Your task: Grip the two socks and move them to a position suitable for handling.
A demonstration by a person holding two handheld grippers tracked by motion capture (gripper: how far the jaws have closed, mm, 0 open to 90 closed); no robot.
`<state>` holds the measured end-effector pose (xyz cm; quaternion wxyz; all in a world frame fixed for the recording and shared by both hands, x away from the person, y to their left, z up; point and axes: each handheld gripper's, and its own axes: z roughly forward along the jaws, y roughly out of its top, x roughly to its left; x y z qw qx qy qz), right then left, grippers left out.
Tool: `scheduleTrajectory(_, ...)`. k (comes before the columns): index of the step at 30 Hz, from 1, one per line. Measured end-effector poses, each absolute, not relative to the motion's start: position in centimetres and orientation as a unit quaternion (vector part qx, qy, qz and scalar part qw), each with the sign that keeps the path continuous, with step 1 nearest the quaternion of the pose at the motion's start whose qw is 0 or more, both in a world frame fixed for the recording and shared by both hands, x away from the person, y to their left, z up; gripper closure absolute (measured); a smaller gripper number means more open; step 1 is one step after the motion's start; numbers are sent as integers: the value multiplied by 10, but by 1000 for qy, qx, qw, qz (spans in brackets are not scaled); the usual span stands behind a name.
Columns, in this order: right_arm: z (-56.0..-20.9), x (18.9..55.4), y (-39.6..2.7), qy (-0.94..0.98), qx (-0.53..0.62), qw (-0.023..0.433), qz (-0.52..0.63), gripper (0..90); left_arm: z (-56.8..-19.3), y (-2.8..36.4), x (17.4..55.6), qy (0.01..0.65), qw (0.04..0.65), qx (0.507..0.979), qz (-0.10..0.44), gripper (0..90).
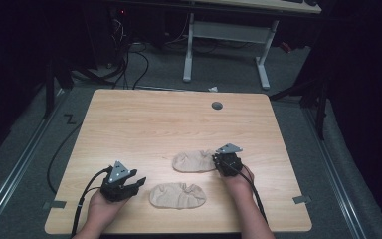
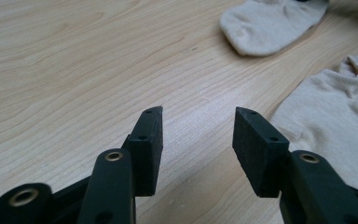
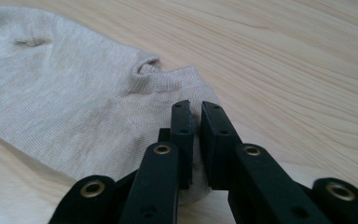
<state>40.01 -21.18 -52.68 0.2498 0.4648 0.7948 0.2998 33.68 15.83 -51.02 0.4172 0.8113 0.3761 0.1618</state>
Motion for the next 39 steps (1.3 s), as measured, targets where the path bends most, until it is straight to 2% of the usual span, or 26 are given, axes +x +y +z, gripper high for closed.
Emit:
scheduleTrajectory(10,-528,387,-163,819,418,253,300,836,-517,145,349,387,418,809,145,504)
scheduleTrajectory(20,-529,383,-158,821,412,259,300,831,-526,124,373,400,426,801,132,490)
scheduleTrajectory(25,-522,380,-162,820,409,268,297,762,-523,113,379,390,416,809,139,488)
scheduleTrajectory(29,-512,379,-179,797,429,266,332,696,-526,102,384,387,393,821,147,525)
scheduleTrajectory(34,-515,379,-185,799,439,233,338,711,-531,97,387,392,383,824,143,589)
scheduleTrajectory(39,-524,383,-179,807,443,211,329,656,-531,101,386,395,383,823,142,707)
